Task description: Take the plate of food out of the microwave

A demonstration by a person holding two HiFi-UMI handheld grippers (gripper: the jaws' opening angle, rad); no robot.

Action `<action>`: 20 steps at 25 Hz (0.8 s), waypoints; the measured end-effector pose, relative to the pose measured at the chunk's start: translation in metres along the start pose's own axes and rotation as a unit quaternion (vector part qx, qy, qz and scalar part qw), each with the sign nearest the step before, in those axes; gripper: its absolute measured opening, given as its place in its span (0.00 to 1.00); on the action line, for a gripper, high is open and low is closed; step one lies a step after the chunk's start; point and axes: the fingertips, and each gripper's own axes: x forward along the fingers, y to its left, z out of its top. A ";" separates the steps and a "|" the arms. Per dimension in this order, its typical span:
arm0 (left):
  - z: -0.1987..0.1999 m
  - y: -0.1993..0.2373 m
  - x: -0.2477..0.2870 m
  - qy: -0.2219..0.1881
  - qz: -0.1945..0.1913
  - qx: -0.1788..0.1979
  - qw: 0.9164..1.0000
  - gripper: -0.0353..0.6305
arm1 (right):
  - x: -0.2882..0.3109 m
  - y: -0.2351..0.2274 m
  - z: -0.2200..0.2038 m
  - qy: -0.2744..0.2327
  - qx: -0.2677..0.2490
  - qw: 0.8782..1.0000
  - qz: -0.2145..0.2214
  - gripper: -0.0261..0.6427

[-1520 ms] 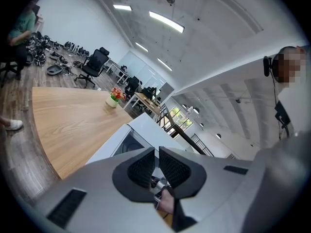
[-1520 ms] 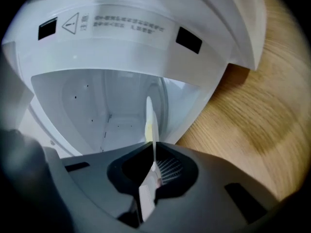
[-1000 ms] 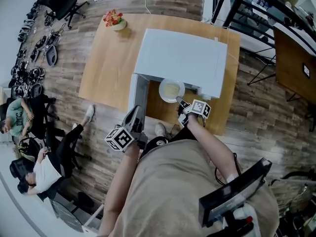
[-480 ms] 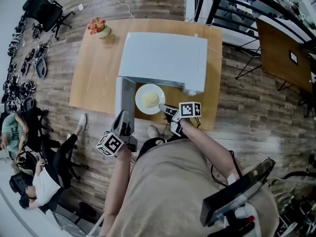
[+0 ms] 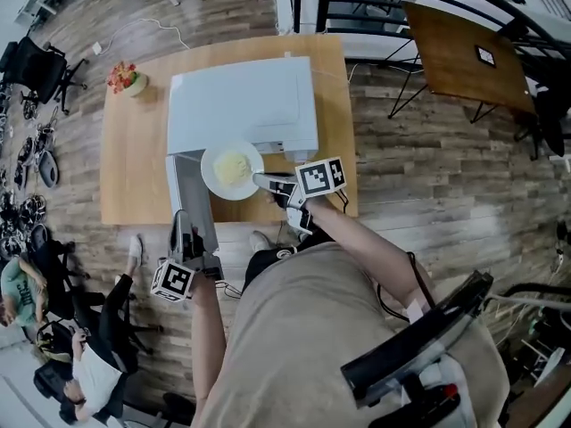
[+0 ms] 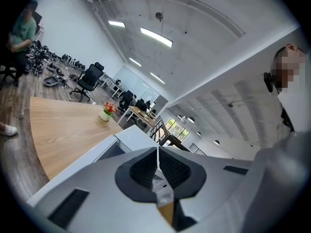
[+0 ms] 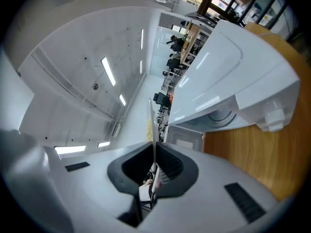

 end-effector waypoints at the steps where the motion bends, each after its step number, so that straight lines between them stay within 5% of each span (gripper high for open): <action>1: -0.001 -0.006 0.001 -0.003 -0.003 0.003 1.000 0.06 | -0.009 0.003 0.004 -0.005 -0.002 1.000 0.000 0.07; 9: -0.026 -0.056 0.020 -0.006 -0.031 0.022 0.999 0.06 | -0.098 0.024 0.027 -0.052 -0.004 0.999 0.011 0.07; 20: -0.032 -0.042 0.039 0.028 -0.043 0.044 0.998 0.06 | -0.124 0.013 0.025 -0.083 0.006 0.996 -0.026 0.07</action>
